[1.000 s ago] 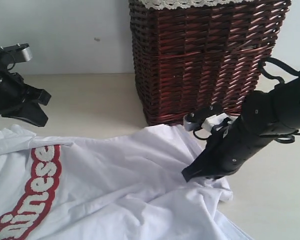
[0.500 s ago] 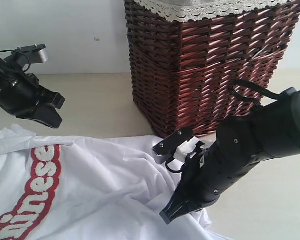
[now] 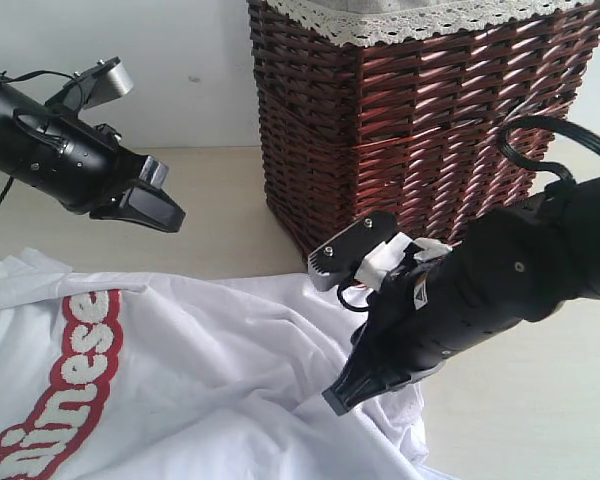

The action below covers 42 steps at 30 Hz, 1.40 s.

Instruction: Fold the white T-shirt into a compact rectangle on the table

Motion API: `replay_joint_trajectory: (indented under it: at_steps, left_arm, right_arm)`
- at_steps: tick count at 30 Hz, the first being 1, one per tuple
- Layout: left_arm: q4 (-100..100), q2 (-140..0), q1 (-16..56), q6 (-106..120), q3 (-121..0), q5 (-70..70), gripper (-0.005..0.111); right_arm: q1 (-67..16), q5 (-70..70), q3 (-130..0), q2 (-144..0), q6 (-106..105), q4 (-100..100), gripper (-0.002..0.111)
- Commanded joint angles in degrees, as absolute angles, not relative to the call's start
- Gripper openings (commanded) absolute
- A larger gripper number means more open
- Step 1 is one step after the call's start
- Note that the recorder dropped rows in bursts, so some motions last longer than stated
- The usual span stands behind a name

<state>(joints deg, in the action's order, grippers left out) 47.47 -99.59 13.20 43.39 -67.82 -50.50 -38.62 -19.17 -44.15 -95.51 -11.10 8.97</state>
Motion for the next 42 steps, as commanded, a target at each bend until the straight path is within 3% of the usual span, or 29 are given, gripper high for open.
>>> replay_joint_trajectory:
  at_steps: [1,7,10,13,17,20,29,36,39,42]
  left_arm:
    - [50.53,-99.09,13.46,44.97,-67.51,-49.89,0.001]
    - [50.30,-99.09,13.46,45.31,-67.51,-50.44,0.009]
    - [50.30,-99.09,13.46,45.31,-67.51,-50.98,0.009]
    - [50.30,-99.09,13.46,45.43,-67.51,-50.32,0.009]
    - [50.18,-99.09,13.46,45.43,-67.51,-49.95,0.009]
    - [50.21,-99.09,13.46,45.43,-67.51,-50.60,0.009]
    - [50.21,-99.09,13.46,45.43,-67.51,-50.83,0.009]
    - [50.21,-99.09,13.46,45.43,-67.51,-50.39,0.009]
    - [50.21,-99.09,13.46,45.43,-67.51,-50.39,0.009]
    - [50.05,-99.09,13.22,45.43,-67.51,-50.38,0.009]
  right_arm:
    - [-38.83,-15.71,-43.93,-91.42,-5.74,3.68,0.050]
    - [-30.92,-2.86,-44.69,-85.93,16.59,-7.57,0.051]
    - [-24.55,-2.58,-47.42,-87.10,20.27,-7.57,0.051]
    - [-23.54,-3.67,-50.73,-89.90,18.71,-7.82,0.051]
    - [-23.65,-3.16,-57.10,-94.45,17.14,-7.82,0.036]
    - [-23.54,-3.21,-63.30,-97.23,15.87,-7.91,0.032]
    - [-21.54,-17.04,-81.63,-102.02,14.72,-10.85,0.039]
    - [-21.35,-30.11,-82.88,-101.31,5.67,-7.02,0.039]
    - [-21.35,-35.80,-80.74,-98.89,-3.46,1.55,0.033]
    - [-21.35,-31.36,-74.73,-95.73,-7.69,8.44,0.017]
